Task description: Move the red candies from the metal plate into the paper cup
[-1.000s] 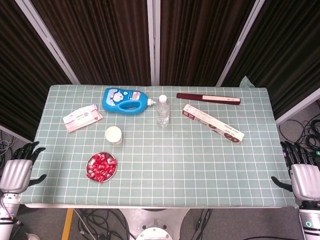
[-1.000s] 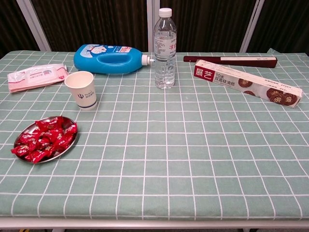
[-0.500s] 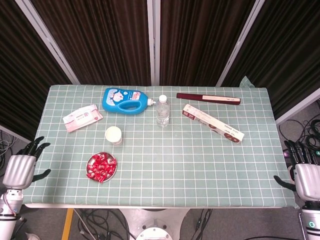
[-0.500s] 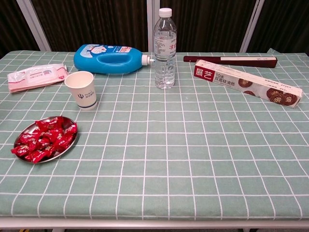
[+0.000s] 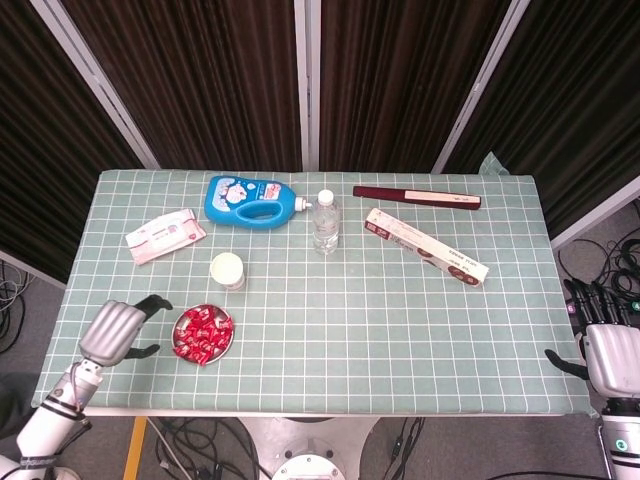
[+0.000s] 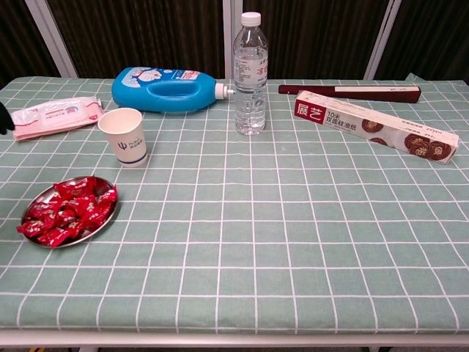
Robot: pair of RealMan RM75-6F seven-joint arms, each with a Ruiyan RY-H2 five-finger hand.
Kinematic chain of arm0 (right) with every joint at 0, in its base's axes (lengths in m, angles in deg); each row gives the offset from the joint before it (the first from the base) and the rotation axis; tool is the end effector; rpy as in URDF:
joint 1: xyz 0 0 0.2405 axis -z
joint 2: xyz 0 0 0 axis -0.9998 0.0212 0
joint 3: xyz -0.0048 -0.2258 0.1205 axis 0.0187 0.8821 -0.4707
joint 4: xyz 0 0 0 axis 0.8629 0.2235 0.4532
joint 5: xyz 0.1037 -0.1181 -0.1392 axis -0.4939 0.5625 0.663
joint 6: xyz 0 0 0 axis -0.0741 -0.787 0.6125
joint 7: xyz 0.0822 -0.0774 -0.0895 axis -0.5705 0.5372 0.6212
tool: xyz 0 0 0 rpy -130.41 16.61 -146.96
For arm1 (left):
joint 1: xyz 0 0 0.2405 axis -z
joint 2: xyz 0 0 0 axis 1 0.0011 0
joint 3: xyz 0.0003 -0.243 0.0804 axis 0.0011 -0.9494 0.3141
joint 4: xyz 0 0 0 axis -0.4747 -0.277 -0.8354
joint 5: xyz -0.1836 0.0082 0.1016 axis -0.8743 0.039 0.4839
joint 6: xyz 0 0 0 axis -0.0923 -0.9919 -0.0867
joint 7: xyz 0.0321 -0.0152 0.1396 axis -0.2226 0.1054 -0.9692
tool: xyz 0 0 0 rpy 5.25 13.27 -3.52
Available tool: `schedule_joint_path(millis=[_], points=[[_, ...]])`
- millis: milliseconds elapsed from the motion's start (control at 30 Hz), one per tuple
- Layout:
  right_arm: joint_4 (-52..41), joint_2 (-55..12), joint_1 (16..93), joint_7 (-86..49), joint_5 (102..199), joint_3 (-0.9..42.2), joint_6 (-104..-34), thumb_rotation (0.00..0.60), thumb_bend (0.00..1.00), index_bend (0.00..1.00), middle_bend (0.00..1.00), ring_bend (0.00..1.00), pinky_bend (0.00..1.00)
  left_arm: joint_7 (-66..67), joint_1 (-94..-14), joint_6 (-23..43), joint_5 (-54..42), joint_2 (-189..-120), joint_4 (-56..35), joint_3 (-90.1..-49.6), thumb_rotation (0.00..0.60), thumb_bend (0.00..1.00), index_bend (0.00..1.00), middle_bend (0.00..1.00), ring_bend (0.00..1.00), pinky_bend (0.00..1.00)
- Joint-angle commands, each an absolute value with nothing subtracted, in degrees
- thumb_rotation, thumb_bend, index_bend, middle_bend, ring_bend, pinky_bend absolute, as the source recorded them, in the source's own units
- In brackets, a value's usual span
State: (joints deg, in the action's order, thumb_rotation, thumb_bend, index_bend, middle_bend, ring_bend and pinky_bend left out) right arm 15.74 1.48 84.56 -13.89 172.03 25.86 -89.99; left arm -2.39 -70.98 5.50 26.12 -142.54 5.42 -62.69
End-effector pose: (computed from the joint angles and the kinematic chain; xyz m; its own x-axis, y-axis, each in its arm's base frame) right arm -0.3069 -0.1849 0.1804 0.4484 0.0248 0.8935 -0.8938 0.0260 0.4478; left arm -0.2622 0.2370 0.0786 0.4813 0.1946 0.8547 0.8441 -0.3658 -0.3921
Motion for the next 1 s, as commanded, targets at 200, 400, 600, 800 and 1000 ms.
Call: schedule_joint_path(millis=[200,400,600,800,1000], points=[[16.04,1.75,84.68,-13.87,171.58,25.97,-89.77,0.6,0.02,0.0,0.08,0.0,0.13,-9.16,-67.16,12.22,23.44,-147.92,5.27,-62.13,0.6,0.13,0.36,0.44,0.85,1.0],[15.99,1.81,84.64,-13.98,171.21,25.97,-89.45,0.6,0.02,0.0,0.08,0.0,0.13,-15.3,-66.15,16.13,17.57,-151.03,5.49,-62.48,0.6,0.11,0.36,0.44,0.85,1.0],[15.73,1.89,84.64,-14.33,170.88,25.99,-89.18,0.6,0.02,0.0,0.08,0.0,0.14,-18.38,-65.28,17.9,13.41,-153.37,5.33,-62.91,0.6,0.11,0.36,0.44,0.85,1.0],[15.57,2.01,84.52,-14.65,170.64,25.97,-88.79,0.6,0.02,0.0,0.08,0.0,0.14,-21.12,-64.31,18.11,12.02,-155.03,3.92,-63.07,0.6,0.11,0.38,0.44,0.85,1.0],[15.29,2.12,84.53,-15.15,170.47,26.07,-88.5,0.6,0.02,0.0,0.08,0.0,0.16,-23.35,-63.35,19.03,10.52,-156.07,2.55,-62.73,0.6,0.13,0.4,0.45,0.86,1.0]])
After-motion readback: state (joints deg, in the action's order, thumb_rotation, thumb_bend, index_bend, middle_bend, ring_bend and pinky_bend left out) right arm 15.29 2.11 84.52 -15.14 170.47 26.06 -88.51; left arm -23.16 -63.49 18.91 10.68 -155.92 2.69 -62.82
